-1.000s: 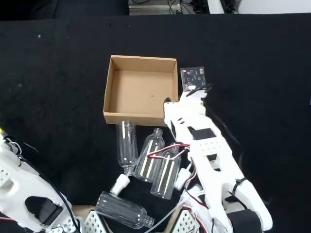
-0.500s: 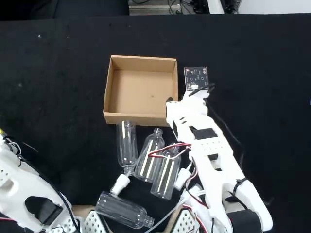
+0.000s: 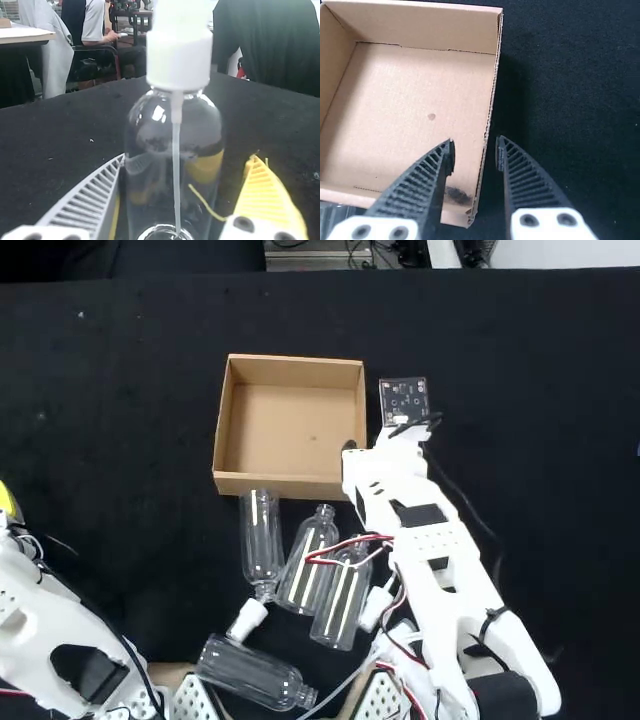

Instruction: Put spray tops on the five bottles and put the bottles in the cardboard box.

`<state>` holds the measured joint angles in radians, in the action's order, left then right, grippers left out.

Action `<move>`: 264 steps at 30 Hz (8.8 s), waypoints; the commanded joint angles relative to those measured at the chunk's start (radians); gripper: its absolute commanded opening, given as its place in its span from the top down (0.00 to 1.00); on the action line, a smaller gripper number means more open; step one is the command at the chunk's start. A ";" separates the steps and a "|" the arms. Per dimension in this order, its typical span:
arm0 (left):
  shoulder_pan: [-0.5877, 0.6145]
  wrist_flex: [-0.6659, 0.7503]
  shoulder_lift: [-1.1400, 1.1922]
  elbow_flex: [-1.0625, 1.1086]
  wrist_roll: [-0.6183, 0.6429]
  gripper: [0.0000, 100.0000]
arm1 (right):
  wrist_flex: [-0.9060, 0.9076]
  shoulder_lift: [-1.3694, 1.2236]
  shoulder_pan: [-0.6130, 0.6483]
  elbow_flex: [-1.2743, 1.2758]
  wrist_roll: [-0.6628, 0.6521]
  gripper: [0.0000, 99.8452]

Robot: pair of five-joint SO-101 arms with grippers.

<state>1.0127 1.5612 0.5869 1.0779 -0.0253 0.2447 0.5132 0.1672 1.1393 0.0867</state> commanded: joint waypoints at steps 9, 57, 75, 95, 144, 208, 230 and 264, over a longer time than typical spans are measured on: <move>0.035 0.023 -0.103 0.015 0.011 0.66 | -0.028 0.001 -0.018 -0.061 -0.002 0.88; 0.008 -0.155 -0.253 0.002 0.005 0.67 | -0.028 -0.001 -0.018 -0.061 -0.002 0.88; 0.007 -0.060 -0.255 0.010 0.003 0.67 | -0.028 -0.001 -0.018 -0.061 -0.002 0.88; 0.004 -0.137 -0.253 0.007 0.005 0.67 | -0.028 -0.001 -0.018 -0.061 -0.002 0.88; -0.585 -1.286 -1.370 0.085 0.011 0.97 | 0.281 -0.450 -0.044 -0.489 -0.118 0.89; -1.106 -1.280 -1.053 -0.137 0.279 0.97 | 0.454 -0.386 -0.201 -0.363 -0.253 0.99; -1.144 -1.201 -0.842 -0.231 0.270 0.97 | 0.436 -0.142 -0.054 -0.185 -0.190 0.99; -1.144 -0.683 -0.520 -0.085 0.110 0.97 | 0.295 0.025 -0.132 -0.058 -0.192 0.87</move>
<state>-0.1258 0.8493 0.0621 1.0226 0.1066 0.5700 0.5117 0.0598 1.0886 -0.0974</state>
